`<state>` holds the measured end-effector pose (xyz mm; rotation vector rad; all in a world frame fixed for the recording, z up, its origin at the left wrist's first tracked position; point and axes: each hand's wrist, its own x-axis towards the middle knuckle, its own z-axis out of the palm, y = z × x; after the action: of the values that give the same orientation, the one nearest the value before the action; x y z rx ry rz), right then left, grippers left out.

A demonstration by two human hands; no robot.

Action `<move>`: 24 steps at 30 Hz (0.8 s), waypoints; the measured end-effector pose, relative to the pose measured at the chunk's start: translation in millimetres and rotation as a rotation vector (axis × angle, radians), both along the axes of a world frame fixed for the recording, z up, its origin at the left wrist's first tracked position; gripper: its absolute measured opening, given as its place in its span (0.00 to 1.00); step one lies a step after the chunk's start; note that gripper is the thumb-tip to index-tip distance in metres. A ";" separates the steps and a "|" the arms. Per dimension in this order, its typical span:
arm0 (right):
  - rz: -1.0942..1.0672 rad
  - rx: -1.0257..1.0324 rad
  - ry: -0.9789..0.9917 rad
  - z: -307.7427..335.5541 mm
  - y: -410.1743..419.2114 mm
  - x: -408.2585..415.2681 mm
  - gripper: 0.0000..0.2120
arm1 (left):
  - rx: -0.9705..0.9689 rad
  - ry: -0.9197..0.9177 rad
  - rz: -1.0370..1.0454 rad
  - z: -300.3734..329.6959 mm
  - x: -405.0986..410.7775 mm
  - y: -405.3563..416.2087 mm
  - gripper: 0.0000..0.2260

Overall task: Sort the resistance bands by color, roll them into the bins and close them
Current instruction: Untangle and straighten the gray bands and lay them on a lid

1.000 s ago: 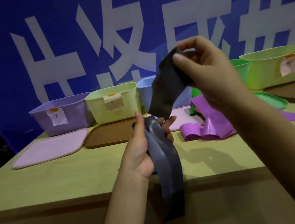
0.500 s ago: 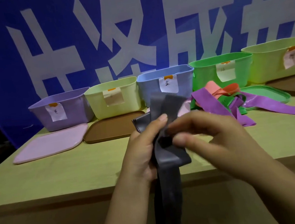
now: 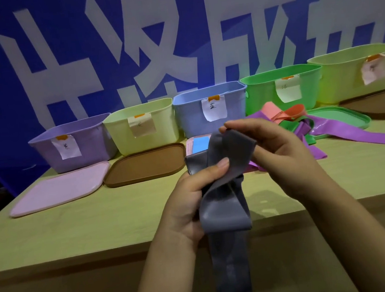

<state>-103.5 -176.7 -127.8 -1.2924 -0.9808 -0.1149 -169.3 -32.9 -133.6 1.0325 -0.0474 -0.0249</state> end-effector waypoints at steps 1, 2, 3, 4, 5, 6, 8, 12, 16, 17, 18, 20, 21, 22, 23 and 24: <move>0.044 -0.001 -0.015 0.5 -0.5 0.1 0.14 | -0.022 -0.007 -0.029 -0.1 1.0 -0.6 0.09; 0.083 0.002 -0.027 0.7 -1.9 0.9 0.12 | -0.042 -0.021 -0.064 -0.9 2.1 -0.6 0.13; 0.116 -0.002 -0.034 1.7 -4.2 1.3 0.11 | -0.061 -0.021 -0.096 -3.2 3.6 0.9 0.18; 0.135 -0.015 -0.033 2.5 -6.8 2.5 0.09 | -0.079 -0.001 -0.129 -5.2 3.8 3.3 0.22; 0.152 -0.028 -0.024 3.8 -9.3 3.1 0.07 | -0.098 0.007 -0.172 -6.1 2.6 5.1 0.25; 0.175 -0.033 -0.011 5.5 -11.3 3.2 0.05 | -0.128 -0.002 -0.199 -8.3 2.6 7.9 0.26; 0.229 0.009 0.060 9.0 -12.2 1.4 0.04 | -0.093 -0.026 -0.244 4.8 -0.7 -4.2 0.22; 0.048 0.167 0.194 21.2 -13.5 -10.2 0.08 | 0.321 0.045 0.177 16.8 4.8 -16.8 0.10; -0.127 0.177 0.166 44.6 -33.3 -32.6 0.08 | 0.276 0.083 0.265 -5.4 7.3 13.0 0.12; -0.104 0.159 0.151 50.3 -38.9 -39.9 0.08 | 0.210 0.081 0.270 -7.8 8.9 15.6 0.15; -0.067 0.135 0.142 55.4 -44.1 -47.9 0.09 | 0.162 0.081 0.268 -6.4 10.1 14.9 0.18; -0.002 0.083 0.142 62.6 -52.2 -59.3 0.08 | 0.132 0.044 0.239 -0.8 9.7 11.9 0.20; 0.010 0.061 0.147 65.9 -55.0 -63.9 0.07 | 0.132 0.031 0.242 -0.6 10.5 11.0 0.20; 0.007 0.045 0.158 68.1 -57.2 -66.0 0.07 | 0.140 0.031 0.256 -2.0 11.9 11.6 0.18; -0.003 0.038 0.180 70.0 -58.8 -67.2 0.07 | 0.148 0.037 0.273 -1.8 12.9 11.5 0.16; -0.014 0.038 0.206 71.2 -60.0 -66.9 0.07 | 0.160 0.043 0.288 -1.0 13.5 10.6 0.15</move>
<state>-170.4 -236.7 -56.6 -1.2498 -0.7908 -0.0103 -155.8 -22.3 -134.6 1.1897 0.1450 0.2142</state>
